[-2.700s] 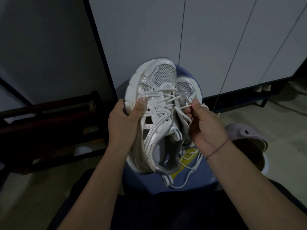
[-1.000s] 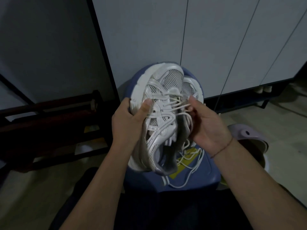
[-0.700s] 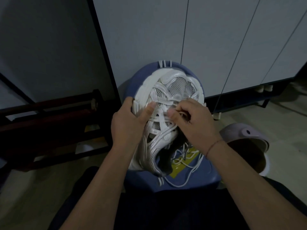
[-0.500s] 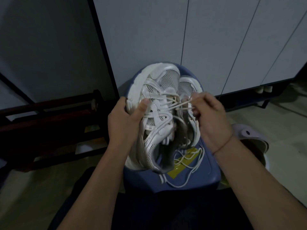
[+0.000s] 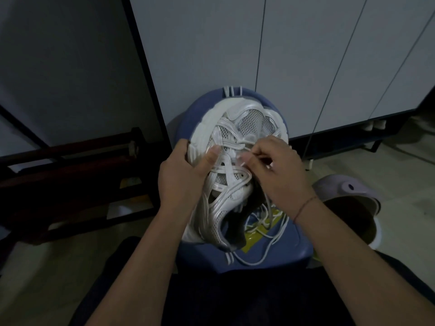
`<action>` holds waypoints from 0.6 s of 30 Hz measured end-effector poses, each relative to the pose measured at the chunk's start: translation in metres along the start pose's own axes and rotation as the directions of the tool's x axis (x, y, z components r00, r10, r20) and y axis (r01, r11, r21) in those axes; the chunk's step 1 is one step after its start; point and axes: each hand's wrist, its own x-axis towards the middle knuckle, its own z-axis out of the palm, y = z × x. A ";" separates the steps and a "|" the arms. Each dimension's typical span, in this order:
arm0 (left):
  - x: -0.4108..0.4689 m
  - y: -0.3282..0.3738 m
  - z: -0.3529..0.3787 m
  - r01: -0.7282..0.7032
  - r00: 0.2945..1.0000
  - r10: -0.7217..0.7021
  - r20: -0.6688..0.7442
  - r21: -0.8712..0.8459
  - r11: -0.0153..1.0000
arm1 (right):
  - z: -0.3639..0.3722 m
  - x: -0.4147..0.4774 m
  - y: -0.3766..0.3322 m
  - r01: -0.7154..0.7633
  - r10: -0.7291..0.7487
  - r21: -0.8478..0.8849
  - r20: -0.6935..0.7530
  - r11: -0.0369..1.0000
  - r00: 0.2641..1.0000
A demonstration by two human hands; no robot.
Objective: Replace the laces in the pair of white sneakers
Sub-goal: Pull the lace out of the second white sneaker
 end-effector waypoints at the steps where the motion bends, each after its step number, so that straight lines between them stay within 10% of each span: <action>1: 0.000 0.001 -0.001 0.014 1.000 -0.014 -0.002 -0.033 0.999 | -0.004 0.002 0.003 -0.069 0.075 0.125 -0.051 0.990 0.996; 4: 0.004 0.000 -0.007 0.048 0.998 -0.053 -0.042 -0.112 0.993 | -0.024 0.011 0.023 -0.284 0.392 0.409 -0.208 0.867 0.896; 7: 0.006 -0.003 -0.010 0.050 0.997 -0.056 -0.054 -0.099 0.994 | -0.027 0.013 0.039 -0.383 0.448 0.318 -0.160 0.867 0.880; 18: 0.001 -0.002 0.000 0.006 1.000 -0.006 -0.003 -0.022 1.000 | 0.002 0.001 0.003 0.088 -0.087 -0.022 0.018 0.996 0.996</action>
